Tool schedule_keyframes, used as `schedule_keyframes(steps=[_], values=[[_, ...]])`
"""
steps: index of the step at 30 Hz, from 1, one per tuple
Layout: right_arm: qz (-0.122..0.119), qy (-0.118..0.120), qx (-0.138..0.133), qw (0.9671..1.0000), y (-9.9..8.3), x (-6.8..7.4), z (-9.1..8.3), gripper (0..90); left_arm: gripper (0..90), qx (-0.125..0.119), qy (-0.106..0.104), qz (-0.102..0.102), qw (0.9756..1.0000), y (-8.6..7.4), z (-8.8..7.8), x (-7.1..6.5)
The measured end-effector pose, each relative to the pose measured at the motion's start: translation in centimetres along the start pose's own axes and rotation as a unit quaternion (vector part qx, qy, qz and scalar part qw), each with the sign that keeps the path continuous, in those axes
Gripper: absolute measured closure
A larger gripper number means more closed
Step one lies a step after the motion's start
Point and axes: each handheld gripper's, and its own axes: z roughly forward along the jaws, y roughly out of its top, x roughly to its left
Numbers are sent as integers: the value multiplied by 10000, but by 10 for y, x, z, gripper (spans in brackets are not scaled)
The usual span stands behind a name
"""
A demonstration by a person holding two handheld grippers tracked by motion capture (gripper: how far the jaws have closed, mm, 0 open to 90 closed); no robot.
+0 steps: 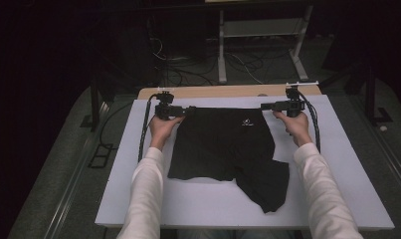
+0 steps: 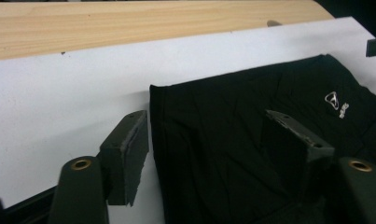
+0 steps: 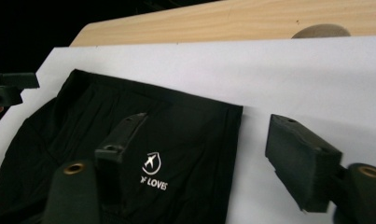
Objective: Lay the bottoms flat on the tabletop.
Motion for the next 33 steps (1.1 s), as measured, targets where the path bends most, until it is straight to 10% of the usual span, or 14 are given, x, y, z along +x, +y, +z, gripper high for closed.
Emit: schedule_keyframes(steps=[9,21,33], values=[[-28,-49,428,9991,-5,-1,9,137,125,65,-227,-45,9997,-12,7,5],[-67,-197,731,9971,-11,-3,24,178,167,100,-364,-195,9991,-21,14,11],[-119,235,1070,9939,-17,2,35,827,833,395,-360,-306,9981,-28,24,12]])
